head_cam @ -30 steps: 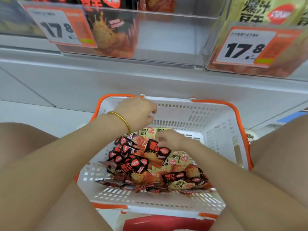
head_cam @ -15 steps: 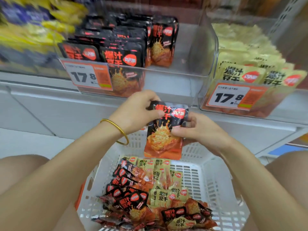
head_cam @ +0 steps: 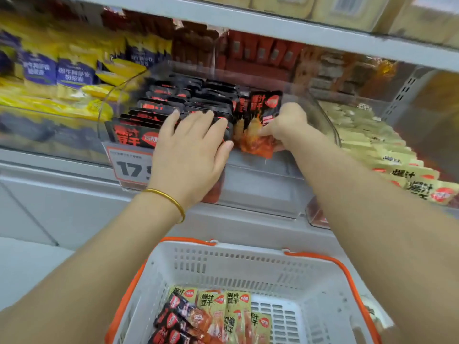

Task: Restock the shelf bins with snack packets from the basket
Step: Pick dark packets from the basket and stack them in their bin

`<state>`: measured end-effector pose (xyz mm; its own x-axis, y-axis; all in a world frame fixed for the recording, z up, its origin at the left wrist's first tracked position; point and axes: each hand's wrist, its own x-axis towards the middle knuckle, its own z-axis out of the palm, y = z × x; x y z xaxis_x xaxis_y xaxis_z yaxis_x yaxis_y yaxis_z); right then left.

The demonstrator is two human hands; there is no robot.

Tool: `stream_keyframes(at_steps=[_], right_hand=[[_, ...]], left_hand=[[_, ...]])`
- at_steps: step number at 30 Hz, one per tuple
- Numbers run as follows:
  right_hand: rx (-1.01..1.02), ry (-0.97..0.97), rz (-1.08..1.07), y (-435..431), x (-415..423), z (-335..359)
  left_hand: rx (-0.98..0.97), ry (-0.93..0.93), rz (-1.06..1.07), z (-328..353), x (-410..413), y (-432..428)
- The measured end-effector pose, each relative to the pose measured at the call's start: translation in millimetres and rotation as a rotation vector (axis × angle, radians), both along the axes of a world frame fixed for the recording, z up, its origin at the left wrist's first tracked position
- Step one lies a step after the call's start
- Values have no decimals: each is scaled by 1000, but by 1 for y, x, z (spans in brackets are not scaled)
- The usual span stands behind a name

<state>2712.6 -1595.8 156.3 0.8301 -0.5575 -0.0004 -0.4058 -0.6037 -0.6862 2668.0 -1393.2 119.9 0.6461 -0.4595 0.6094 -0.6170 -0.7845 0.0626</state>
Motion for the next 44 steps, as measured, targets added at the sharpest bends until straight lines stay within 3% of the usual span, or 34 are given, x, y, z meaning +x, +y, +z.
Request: stream_keyframes(at_steps=[2, 5, 9, 15, 20, 22, 26, 29, 32, 34, 37, 40, 44], right_hand=[[34, 42, -68, -9, 20, -22], [-184, 104, -121, -11, 29, -33], [-297, 126, -127, -7, 43, -33], [-455, 268, -59, -4, 55, -40], [-526, 190, 31, 5, 39, -24], [-393, 138, 46, 11, 27, -9], [45, -227, 118, 31, -57, 34], [155, -266, 350, 41, -135, 35], [347, 57, 492, 36, -178, -30], [337, 437, 532, 30, -189, -101], [158, 864, 643, 30, -205, -199], [65, 1018, 869, 40, -228, -256], [-312, 1087, 1142, 46, -255, -294]], left_hand=[[8, -13, -2, -1, 2, 0], [12, -15, -13, 0, 2, 0], [13, -35, -9, 1, 2, 0], [28, -40, 2, -1, 5, 0], [12, -47, -10, -2, 5, 2], [-36, -116, -47, -1, 3, 3], [-173, -322, -141, 9, -23, 4], [-139, -208, -281, 4, -53, 0], [132, 74, -394, -29, -77, 2], [283, 289, -388, -51, -87, -1], [394, 491, -303, -72, -89, -2], [475, 509, -283, -83, -92, -9], [490, 527, -295, -91, -92, -15]])
